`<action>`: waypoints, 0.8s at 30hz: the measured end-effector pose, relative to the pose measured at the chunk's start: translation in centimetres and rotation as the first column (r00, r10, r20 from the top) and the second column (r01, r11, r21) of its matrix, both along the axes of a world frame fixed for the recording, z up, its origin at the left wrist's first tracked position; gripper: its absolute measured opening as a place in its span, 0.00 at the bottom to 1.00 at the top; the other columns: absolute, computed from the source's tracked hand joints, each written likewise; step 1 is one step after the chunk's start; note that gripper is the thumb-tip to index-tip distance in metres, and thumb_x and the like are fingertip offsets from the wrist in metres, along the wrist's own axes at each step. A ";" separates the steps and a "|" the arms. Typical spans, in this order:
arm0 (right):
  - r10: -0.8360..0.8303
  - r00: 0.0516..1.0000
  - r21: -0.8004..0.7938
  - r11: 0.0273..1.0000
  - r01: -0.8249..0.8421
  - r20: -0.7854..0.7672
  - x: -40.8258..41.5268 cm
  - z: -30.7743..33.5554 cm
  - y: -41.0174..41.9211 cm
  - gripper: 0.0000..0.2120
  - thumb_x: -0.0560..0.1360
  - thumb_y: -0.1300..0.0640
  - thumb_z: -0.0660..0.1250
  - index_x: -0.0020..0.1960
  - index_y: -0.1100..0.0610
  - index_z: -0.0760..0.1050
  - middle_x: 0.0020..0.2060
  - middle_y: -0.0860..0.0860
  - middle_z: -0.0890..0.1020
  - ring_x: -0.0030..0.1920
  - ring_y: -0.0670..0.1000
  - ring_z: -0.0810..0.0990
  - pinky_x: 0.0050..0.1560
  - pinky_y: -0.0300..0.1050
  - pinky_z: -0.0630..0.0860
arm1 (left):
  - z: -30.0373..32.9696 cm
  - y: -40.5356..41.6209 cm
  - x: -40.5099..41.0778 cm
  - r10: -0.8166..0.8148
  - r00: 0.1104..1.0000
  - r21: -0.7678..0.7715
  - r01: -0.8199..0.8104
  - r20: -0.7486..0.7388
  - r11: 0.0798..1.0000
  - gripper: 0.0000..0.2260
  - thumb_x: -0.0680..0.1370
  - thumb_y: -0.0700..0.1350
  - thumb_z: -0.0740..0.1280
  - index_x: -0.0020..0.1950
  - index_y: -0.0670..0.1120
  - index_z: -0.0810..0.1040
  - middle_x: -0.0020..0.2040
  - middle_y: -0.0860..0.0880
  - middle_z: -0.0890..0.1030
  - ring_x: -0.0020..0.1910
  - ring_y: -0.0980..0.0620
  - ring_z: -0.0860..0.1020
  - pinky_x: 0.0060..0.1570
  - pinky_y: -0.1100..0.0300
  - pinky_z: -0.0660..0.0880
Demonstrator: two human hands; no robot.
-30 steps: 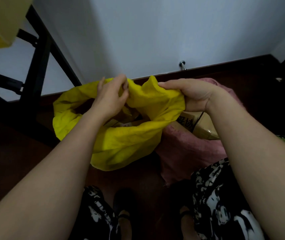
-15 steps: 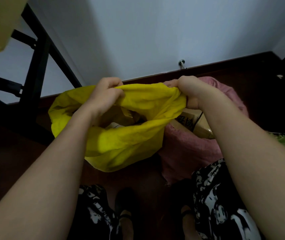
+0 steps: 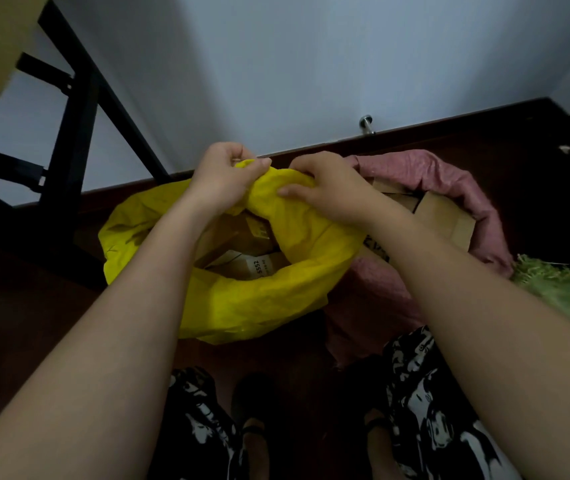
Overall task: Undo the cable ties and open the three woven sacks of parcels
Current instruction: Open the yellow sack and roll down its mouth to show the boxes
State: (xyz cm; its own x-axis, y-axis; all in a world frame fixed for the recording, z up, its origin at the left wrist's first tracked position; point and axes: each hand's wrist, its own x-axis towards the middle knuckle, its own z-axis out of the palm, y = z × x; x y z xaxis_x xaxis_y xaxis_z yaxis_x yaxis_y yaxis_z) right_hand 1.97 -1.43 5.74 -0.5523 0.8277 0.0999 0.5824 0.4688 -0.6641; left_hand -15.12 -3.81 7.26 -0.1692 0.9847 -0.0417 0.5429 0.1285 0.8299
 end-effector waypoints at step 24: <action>-0.053 0.998 -0.022 0.998 0.052 -0.045 -0.7 -2.3 0.7 0.15 0.69 0.44 0.74 0.50 0.52 0.80 0.43 0.45 0.79 0.44 0.44 0.77 0.45 0.39 0.74 | -2.3 0.6 -1.0 0.022 0.992 -0.082 -0.032 -0.123 0.996 0.08 0.77 0.49 0.68 0.46 0.45 0.77 0.42 0.44 0.78 0.40 0.49 0.74 0.42 0.56 0.72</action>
State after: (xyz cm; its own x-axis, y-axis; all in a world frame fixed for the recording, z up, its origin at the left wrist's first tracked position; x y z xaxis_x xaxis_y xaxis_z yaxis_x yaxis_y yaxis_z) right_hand 1.25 -0.72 3.45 -0.5036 0.8574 0.1066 0.5748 0.4246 -0.6995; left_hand -16.08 -3.24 4.92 -0.2042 0.9737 -0.1009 0.6349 0.2102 0.7435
